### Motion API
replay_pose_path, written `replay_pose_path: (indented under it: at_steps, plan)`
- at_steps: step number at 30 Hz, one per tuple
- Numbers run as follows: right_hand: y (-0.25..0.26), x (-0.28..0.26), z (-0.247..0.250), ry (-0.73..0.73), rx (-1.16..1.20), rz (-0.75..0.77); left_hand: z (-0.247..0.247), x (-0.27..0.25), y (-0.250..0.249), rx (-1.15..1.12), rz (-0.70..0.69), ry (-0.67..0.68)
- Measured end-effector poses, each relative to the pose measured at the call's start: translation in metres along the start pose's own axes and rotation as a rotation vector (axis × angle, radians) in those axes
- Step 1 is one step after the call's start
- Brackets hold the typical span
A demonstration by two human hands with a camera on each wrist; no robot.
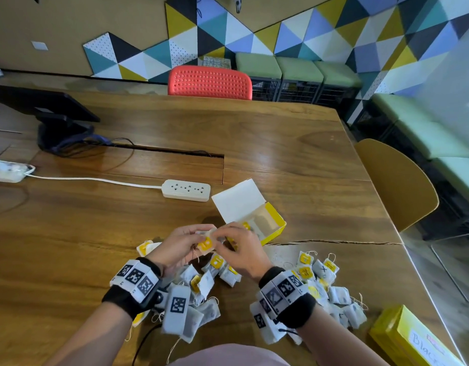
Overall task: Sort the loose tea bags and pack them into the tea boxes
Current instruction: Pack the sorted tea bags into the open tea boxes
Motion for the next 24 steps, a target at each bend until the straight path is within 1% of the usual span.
replay_pose_path:
  at_steps: [1, 3, 5, 6, 8, 10, 14, 18, 21, 24]
  plan:
    - [0.0, 0.001, 0.004, -0.034, 0.064, -0.066, 0.003, 0.0, 0.0, 0.024, 0.004, 0.005]
    - [-0.003, 0.003, 0.012, -0.085, 0.121, -0.227, 0.004, -0.002, -0.001, 0.07, 0.001, 0.037]
    - [-0.006, 0.006, 0.015, -0.063, 0.164, -0.365, 0.003, -0.004, -0.003, 0.112, -0.025, 0.07]
    - [-0.006, 0.007, 0.015, -0.041, 0.2, -0.402, 0.003, -0.004, -0.004, 0.131, -0.041, 0.075]
    - [-0.005, 0.006, 0.014, -0.033, 0.285, -0.428, 0.002, -0.003, -0.004, 0.166, -0.065, 0.066]
    - [-0.005, 0.006, 0.014, -0.058, 0.342, -0.435, 0.002, -0.002, -0.004, 0.164, -0.072, 0.047]
    - [-0.008, 0.006, 0.014, -0.107, 0.358, -0.469, 0.0, 0.0, -0.003, 0.086, -0.061, -0.001]
    - [-0.013, 0.002, 0.012, -0.175, 0.427, -0.525, -0.003, 0.001, 0.0, 0.022, -0.062, -0.074]
    - [-0.013, 0.001, 0.009, -0.226, 0.428, -0.534, -0.007, 0.001, 0.002, 0.028, -0.069, -0.066]
    - [-0.014, 0.0, 0.004, -0.217, 0.43, -0.569, -0.008, 0.001, 0.003, 0.094, -0.105, -0.069]
Point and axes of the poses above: each hand's wrist, its own x-axis towards the middle knuckle, its own z-axis out of the back of the hand, y = z × x, the point moved 2 cm from there along x, towards the middle knuckle, and after that the axes turned 2 degrees about z, right-handed, at the moved point
